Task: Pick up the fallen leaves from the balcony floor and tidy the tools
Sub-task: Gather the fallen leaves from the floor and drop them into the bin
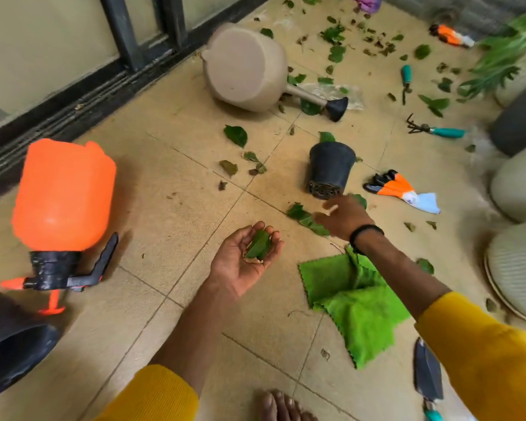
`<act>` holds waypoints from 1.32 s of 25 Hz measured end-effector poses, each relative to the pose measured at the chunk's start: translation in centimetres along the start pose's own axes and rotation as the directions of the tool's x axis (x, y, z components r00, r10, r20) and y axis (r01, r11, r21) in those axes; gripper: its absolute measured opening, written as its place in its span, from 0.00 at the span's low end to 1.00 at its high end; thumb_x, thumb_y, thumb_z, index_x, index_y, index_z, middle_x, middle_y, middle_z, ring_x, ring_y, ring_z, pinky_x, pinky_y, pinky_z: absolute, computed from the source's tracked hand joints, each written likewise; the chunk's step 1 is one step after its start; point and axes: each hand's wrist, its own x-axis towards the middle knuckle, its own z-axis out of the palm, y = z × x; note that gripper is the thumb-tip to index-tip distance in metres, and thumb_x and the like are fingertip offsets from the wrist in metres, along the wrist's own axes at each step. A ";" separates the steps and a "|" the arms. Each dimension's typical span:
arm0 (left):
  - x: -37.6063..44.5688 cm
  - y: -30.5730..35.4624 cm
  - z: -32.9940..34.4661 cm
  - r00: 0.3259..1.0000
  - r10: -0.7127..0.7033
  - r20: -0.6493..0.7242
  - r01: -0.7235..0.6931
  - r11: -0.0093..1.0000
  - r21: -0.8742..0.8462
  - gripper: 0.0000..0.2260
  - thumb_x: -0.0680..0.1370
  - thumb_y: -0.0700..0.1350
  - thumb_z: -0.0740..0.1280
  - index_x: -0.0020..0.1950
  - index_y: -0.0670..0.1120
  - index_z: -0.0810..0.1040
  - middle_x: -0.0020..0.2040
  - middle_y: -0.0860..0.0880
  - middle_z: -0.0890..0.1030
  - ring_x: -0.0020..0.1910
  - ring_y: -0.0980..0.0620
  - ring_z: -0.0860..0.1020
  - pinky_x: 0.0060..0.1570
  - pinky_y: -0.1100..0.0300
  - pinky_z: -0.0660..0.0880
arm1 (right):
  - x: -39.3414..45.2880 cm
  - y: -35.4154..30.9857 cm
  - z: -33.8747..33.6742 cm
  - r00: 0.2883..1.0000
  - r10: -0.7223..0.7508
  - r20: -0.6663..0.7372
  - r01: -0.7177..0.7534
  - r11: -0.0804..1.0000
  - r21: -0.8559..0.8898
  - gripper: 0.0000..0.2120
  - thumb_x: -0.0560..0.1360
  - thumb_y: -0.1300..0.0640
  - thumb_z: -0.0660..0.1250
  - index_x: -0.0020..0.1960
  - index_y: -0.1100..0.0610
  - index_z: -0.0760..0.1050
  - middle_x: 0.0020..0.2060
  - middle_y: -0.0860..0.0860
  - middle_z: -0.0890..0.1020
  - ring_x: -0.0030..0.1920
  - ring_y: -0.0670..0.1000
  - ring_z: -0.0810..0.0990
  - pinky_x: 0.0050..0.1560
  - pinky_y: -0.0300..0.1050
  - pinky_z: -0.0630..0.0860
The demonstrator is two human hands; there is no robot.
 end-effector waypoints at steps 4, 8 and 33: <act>-0.1 1.1 -1.7 1.000 0.026 0.004 -0.026 0.998 0.065 0.10 0.81 0.42 0.62 0.54 0.39 0.81 0.50 0.40 0.82 0.53 0.41 0.81 0.66 0.45 0.75 | 2.9 2.5 4.7 0.971 0.223 0.088 -0.223 0.975 -0.007 0.59 0.55 0.23 0.74 0.77 0.52 0.61 0.76 0.60 0.60 0.73 0.64 0.66 0.69 0.59 0.71; -1.3 3.1 -2.9 0.996 0.075 -0.056 -0.069 0.992 0.107 0.10 0.82 0.42 0.62 0.52 0.39 0.81 0.49 0.39 0.83 0.51 0.42 0.82 0.64 0.45 0.76 | 3.9 -1.8 8.3 0.986 0.156 -0.054 -0.158 0.986 -0.044 0.57 0.53 0.19 0.69 0.73 0.49 0.64 0.77 0.60 0.55 0.71 0.68 0.66 0.65 0.63 0.73; 0.2 6.3 -4.0 0.993 0.108 -0.051 -0.112 0.990 -0.081 0.26 0.74 0.43 0.71 0.72 0.43 0.75 0.67 0.44 0.78 0.68 0.44 0.77 0.61 0.49 0.77 | -9.6 -16.8 7.2 0.766 -0.591 0.252 0.643 0.689 -0.336 0.27 0.73 0.46 0.71 0.69 0.45 0.67 0.60 0.52 0.71 0.52 0.55 0.79 0.51 0.54 0.80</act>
